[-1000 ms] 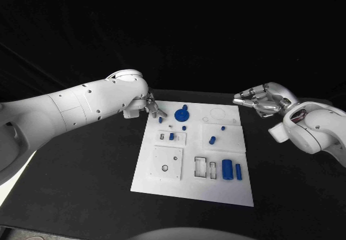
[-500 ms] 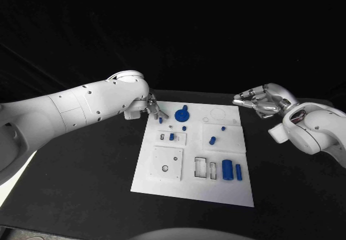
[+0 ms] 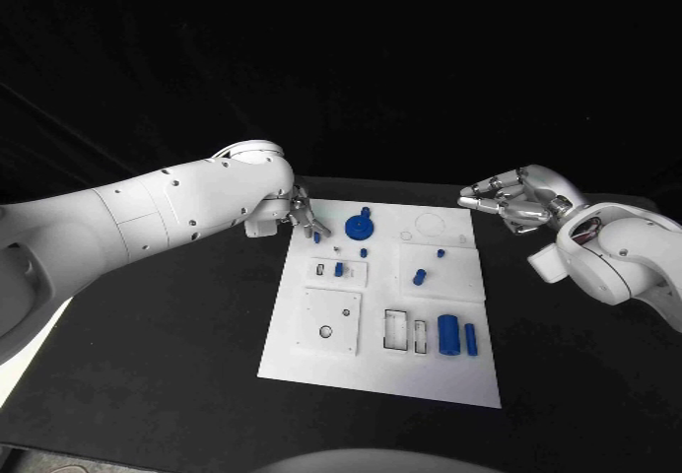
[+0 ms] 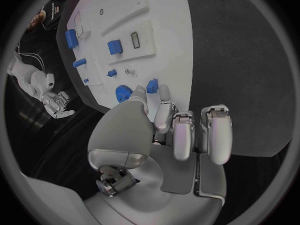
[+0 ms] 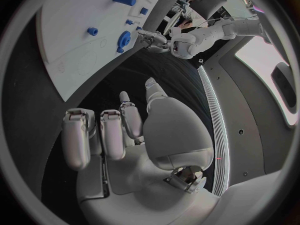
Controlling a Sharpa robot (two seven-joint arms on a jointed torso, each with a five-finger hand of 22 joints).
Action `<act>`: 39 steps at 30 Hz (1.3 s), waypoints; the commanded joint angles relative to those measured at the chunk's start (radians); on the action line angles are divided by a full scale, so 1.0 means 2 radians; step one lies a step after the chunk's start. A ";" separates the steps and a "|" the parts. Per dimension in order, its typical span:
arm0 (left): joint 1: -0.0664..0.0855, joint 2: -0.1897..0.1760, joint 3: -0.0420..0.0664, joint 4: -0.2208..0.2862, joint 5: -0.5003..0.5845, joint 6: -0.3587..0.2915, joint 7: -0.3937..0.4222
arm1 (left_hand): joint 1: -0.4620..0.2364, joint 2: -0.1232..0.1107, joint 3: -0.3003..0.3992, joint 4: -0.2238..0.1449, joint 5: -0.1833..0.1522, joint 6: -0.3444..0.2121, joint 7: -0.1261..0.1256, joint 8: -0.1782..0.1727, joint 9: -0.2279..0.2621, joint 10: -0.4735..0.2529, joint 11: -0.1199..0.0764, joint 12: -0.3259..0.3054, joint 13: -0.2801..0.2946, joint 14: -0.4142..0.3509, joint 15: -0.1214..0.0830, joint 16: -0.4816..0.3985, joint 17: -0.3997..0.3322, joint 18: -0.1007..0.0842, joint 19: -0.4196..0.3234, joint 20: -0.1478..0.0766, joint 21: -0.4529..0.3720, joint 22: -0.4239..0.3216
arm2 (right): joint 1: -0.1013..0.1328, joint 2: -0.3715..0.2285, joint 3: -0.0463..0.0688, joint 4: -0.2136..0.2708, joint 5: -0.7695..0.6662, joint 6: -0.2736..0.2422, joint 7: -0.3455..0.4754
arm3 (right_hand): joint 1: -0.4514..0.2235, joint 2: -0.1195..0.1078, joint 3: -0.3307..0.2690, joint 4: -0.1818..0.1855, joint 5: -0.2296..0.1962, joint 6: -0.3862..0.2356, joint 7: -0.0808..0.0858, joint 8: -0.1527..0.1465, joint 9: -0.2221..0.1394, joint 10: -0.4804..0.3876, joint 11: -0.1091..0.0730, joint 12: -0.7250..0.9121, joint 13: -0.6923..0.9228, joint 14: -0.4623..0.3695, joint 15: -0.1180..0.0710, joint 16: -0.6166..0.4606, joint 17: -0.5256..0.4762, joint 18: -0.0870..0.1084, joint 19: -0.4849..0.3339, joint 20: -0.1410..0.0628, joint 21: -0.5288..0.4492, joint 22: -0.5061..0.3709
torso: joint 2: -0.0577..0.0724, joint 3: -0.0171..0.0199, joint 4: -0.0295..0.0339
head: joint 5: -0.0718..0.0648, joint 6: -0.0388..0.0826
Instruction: Assemble the parts on the task board
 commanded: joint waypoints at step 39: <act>-0.001 -0.042 0.001 0.057 0.072 -0.056 0.030 | 0.081 -0.002 0.249 -0.077 -0.040 -0.018 -0.006 0.018 0.010 0.007 -0.005 0.001 -0.001 0.053 -0.007 0.001 0.132 0.001 0.041 -0.011 -0.005 0.100 | -0.003 0.006 0.000 -0.010 -0.003 0.013 0.000 | -0.001 0.004 -0.004 -0.001 0.002 -0.003 0.000 -0.001 0.001 -0.003 0.000 -0.002 0.023 0.033 -0.001 -0.003 0.043 0.007 -0.003 0.000 -0.003 0.013 | 0.000 0.0006 0.0003 | 0.000 -0.001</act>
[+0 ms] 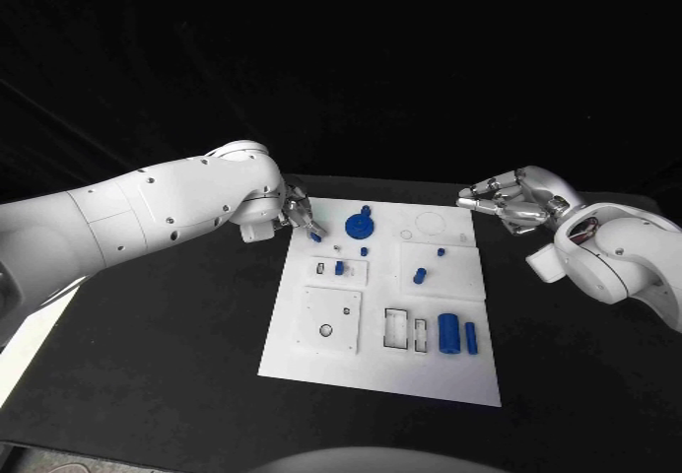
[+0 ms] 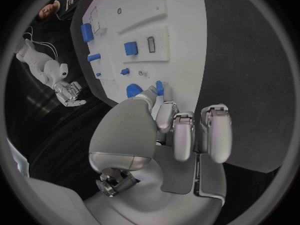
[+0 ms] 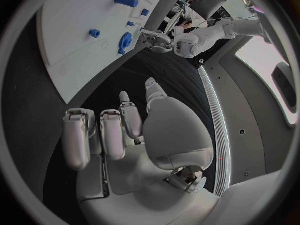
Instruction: Assemble the parts on the task board
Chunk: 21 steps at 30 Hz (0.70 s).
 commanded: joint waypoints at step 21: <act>-0.025 -0.094 0.000 0.168 -0.065 -0.109 0.043 | -0.028 -0.035 0.094 -0.052 0.001 0.005 -0.007 0.016 0.014 0.012 -0.005 0.010 0.012 0.053 -0.003 0.001 0.132 -0.001 0.045 -0.006 0.003 0.107 | 0.000 0.000 0.000 -0.002 -0.003 0.006 0.000 | 0.000 0.004 -0.004 -0.001 0.002 -0.003 0.000 -0.001 0.001 -0.003 0.000 -0.003 0.023 0.033 -0.001 -0.003 0.043 0.007 -0.003 0.000 -0.003 0.013 | -0.001 -0.0006 0.0042 | 0.002 -0.002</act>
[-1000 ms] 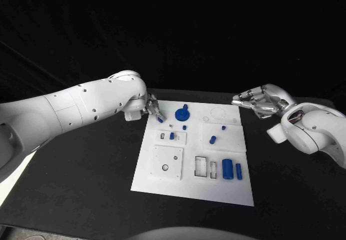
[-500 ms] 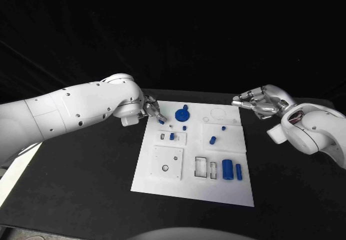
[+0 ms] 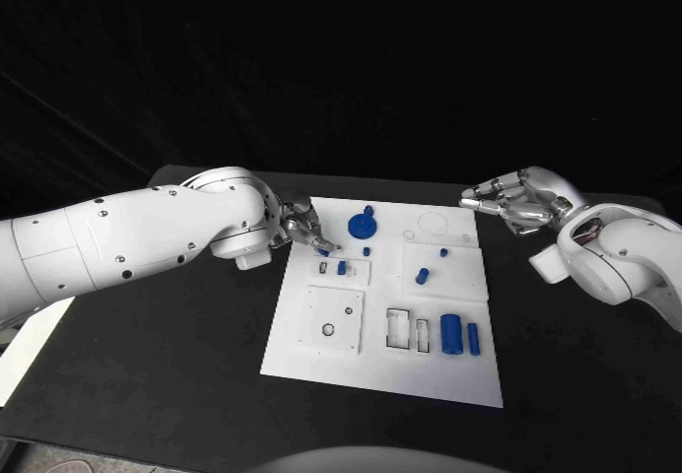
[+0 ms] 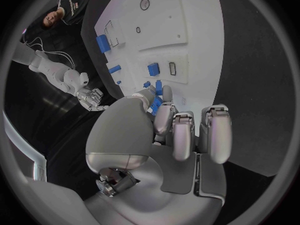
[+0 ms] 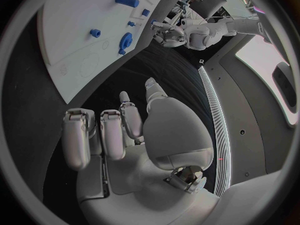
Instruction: Assemble the parts on the task board
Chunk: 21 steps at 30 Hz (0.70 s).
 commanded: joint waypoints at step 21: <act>-0.024 0.004 -0.001 0.014 -0.085 -0.031 -0.031 | -0.009 -0.012 0.056 -0.041 0.001 0.007 -0.008 0.007 0.002 0.005 0.000 0.004 0.002 0.053 -0.004 0.002 0.131 -0.002 0.044 -0.005 0.005 0.110 | -0.003 0.001 0.000 0.000 -0.003 0.005 0.001 | 0.000 0.005 -0.003 0.000 0.002 -0.003 0.000 -0.001 0.001 -0.003 0.000 -0.003 0.023 0.033 -0.001 -0.003 0.043 0.007 -0.003 0.000 -0.003 0.012 | 0.000 -0.0001 0.0008 | 0.001 -0.005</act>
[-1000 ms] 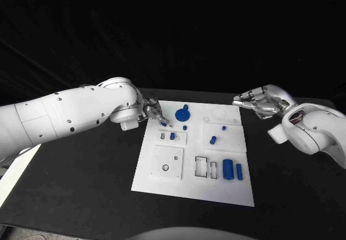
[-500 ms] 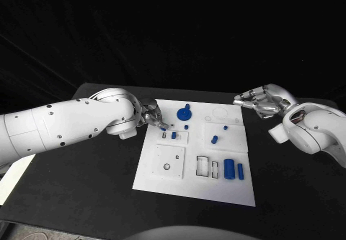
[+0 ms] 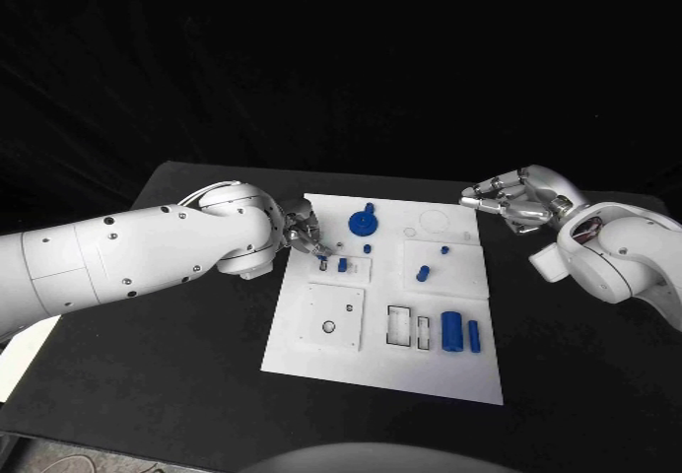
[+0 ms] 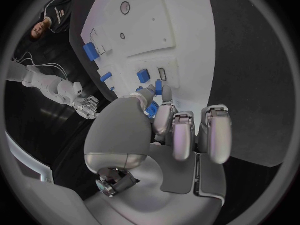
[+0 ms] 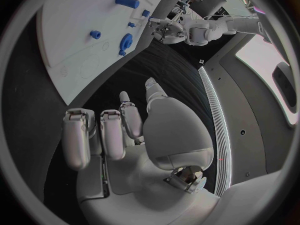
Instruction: Assemble the parts on the task board
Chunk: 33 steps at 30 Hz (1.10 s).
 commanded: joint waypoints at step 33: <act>-0.004 0.010 -0.001 0.001 -0.017 0.032 -0.026 | 0.001 -0.002 0.037 -0.030 0.002 0.007 -0.009 0.003 0.001 0.005 -0.001 0.002 0.000 0.053 -0.004 0.002 0.131 -0.002 0.045 -0.005 0.003 0.110 | -0.001 0.000 0.000 0.002 -0.003 0.006 0.002 | 0.000 0.005 -0.005 0.001 0.002 -0.004 0.000 -0.001 0.001 -0.004 0.000 -0.003 0.022 0.032 -0.001 -0.004 0.042 0.007 -0.004 0.000 -0.004 0.012 | 0.000 0.0008 0.0001 | 0.002 -0.004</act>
